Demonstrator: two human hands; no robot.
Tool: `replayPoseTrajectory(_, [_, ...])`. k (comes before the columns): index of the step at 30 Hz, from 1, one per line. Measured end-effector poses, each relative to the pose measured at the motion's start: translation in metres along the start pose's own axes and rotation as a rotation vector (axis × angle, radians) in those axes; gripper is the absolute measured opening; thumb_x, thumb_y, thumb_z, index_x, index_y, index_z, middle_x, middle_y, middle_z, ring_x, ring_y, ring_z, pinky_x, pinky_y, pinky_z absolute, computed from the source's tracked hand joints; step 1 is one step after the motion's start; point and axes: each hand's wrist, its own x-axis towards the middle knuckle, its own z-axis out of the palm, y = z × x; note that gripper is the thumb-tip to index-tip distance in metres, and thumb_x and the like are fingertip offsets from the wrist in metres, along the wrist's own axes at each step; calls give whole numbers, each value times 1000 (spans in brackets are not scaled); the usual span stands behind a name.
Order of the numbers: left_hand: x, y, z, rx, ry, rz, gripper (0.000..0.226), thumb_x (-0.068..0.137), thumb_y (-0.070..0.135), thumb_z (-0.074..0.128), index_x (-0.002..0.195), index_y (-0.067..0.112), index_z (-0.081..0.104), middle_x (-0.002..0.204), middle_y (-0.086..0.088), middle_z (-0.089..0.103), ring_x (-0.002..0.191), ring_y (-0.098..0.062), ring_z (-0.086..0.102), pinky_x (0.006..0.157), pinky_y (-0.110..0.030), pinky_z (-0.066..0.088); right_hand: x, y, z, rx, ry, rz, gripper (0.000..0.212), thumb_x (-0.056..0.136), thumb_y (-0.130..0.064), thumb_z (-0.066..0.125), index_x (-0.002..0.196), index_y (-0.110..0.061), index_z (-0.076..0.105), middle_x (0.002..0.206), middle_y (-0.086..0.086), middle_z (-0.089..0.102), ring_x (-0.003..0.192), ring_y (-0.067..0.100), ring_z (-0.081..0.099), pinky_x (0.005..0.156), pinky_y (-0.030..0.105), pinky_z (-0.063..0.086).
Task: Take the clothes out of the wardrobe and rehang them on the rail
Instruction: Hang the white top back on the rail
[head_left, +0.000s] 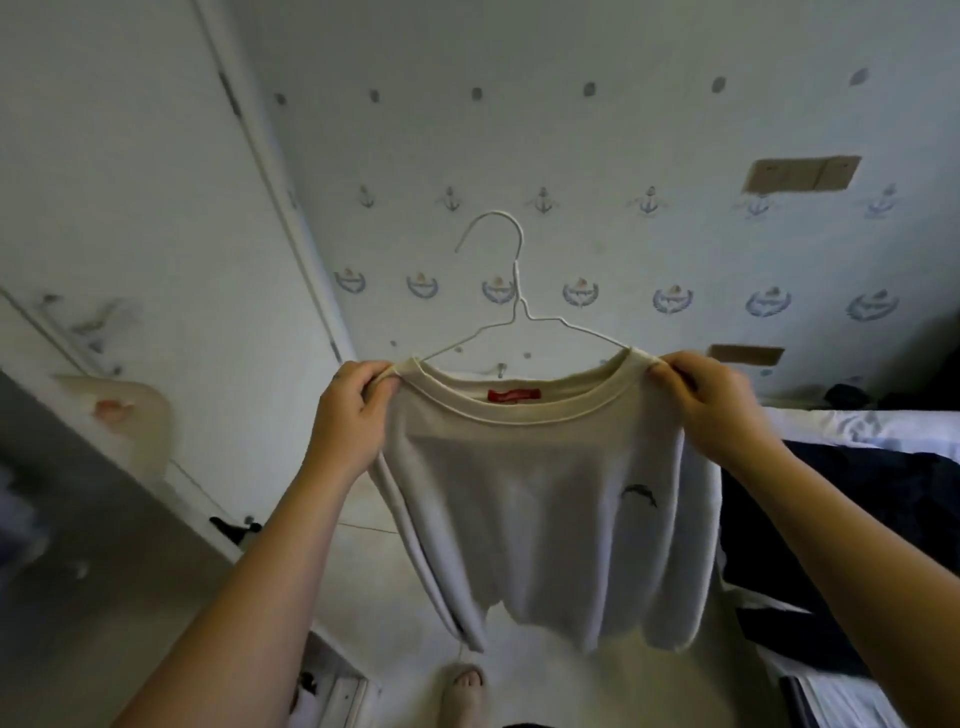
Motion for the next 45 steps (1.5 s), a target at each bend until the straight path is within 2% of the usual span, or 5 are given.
replayPoseTrajectory(14, [-19, 72, -241, 179, 489, 323, 19, 93, 20, 55, 95, 7, 67, 91, -2, 57, 85, -11, 56, 80, -11, 41, 33, -232, -22, 179, 129, -393, 16, 98, -22, 55, 88, -17, 66, 74, 7, 63, 66, 10, 53, 58, 20, 36])
replayPoseTrajectory(26, [-33, 143, -494, 407, 840, 508, 11, 98, 9, 57, 93, 14, 65, 93, 0, 56, 81, -4, 54, 75, -2, 35, 62, -478, -29, 399, 278, -745, 27, 87, -55, 45, 74, -36, 58, 64, -8, 61, 62, 12, 57, 59, 36, 45])
replayPoseTrajectory(32, [-21, 155, -611, 510, 994, 484, 11, 100, 15, 54, 94, 18, 63, 98, -1, 57, 89, -11, 54, 74, -5, 36, 76, -605, -29, 457, 266, -890, 27, 96, -37, 56, 78, -20, 66, 69, -1, 64, 71, 20, 60, 66, 37, 46])
replayPoseTrajectory(37, [3, 150, -694, 590, 1129, 428, 12, 101, 22, 53, 93, 22, 61, 100, -2, 59, 94, -26, 58, 81, -37, 45, 85, -694, -24, 494, 181, -939, 34, 96, -33, 56, 79, -5, 67, 73, 16, 64, 71, 30, 58, 68, 40, 48])
replayPoseTrajectory(45, [46, 141, -797, 683, 1276, 169, 21, 103, 32, 46, 106, 21, 64, 118, -8, 62, 108, -35, 53, 81, -37, 34, 88, -822, -15, 690, -38, -883, 26, 93, -25, 58, 77, -7, 69, 71, 6, 63, 69, 18, 57, 67, 32, 49])
